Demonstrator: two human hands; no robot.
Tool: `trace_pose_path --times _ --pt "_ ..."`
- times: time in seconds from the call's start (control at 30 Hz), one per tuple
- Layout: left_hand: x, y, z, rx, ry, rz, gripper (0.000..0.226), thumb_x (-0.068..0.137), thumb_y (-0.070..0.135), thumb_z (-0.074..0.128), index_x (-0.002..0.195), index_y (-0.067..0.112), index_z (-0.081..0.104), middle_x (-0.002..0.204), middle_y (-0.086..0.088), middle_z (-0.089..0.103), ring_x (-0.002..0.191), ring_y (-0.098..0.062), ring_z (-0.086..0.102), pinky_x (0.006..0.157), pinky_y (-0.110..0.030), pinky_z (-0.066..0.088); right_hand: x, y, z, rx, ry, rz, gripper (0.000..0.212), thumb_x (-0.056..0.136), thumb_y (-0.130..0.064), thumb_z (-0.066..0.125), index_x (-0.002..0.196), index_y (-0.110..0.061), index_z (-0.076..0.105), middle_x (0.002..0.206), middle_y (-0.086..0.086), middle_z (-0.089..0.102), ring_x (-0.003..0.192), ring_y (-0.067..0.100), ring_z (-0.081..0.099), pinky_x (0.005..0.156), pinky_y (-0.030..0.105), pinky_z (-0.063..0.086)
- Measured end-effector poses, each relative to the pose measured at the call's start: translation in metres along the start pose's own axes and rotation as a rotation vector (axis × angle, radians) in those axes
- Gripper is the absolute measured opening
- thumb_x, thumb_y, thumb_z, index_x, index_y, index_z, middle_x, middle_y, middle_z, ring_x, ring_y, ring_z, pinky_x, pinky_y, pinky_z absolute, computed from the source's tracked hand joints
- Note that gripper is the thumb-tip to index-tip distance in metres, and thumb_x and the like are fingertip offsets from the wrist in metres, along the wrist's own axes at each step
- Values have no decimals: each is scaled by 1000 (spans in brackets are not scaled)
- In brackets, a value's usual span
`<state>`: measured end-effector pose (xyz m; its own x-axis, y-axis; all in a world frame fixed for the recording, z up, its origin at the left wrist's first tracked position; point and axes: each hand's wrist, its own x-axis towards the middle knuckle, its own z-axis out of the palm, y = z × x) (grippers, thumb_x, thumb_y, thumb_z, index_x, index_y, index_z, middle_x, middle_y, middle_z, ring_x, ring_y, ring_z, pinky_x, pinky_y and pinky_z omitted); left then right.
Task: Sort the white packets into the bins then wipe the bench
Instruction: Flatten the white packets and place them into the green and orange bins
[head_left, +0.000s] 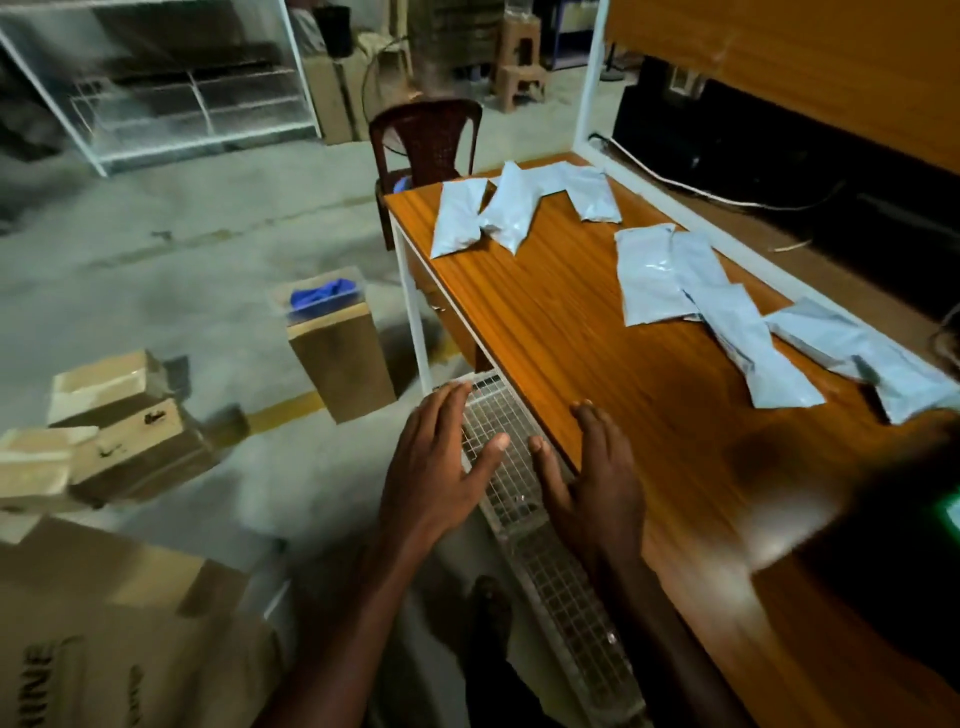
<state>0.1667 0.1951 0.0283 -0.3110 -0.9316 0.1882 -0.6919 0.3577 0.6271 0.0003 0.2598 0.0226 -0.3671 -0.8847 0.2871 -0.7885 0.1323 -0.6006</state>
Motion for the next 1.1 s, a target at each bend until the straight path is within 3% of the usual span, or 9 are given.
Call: trace_pose_path --times 0.13,0.33,0.6,0.83,1.0,1.1 --pt "61 -24 -5 45 -8 -12 74 92 71 33 153 34 15 163 9 17 149 -13 18 117 -42 30 65 -4 32 28 -17 4 72 94 -63 42 149 -16 41 156 9 40 140 25 39 105 36 32" --pt "154 -53 -13 72 -42 -62 77 92 70 34 155 35 7 165 10 6 151 -14 7 118 -38 14 161 -12 74 143 -40 50 77 92 -68 40 152 -20 34 162 7 27 149 30 24 117 55 27" --pt "273 -90 -7 55 -69 1 79 90 76 29 154 34 11 165 7 11 151 -17 11 119 -45 24 265 -17 118 22 -70 78 75 93 -70 34 154 -26 31 164 3 24 150 25 23 117 53 32" --pt "398 -139 9 29 -141 121 83 86 82 19 154 34 12 165 7 11 152 -18 9 120 -43 20 359 -14 182 -170 17 149 76 95 -71 30 155 -24 29 161 8 32 148 31 31 114 50 36" --pt "472 -165 18 53 -211 150 87 86 80 15 155 28 16 165 1 12 152 -21 7 122 -42 16 425 -28 208 -232 25 273 77 95 -69 32 157 -24 27 165 7 23 151 30 24 119 47 27" --pt "502 -169 29 107 -249 128 76 94 69 21 156 25 16 165 -4 11 152 -26 4 123 -45 12 460 -25 218 -283 42 299 69 100 -59 38 157 -20 28 165 9 21 152 30 21 120 42 24"
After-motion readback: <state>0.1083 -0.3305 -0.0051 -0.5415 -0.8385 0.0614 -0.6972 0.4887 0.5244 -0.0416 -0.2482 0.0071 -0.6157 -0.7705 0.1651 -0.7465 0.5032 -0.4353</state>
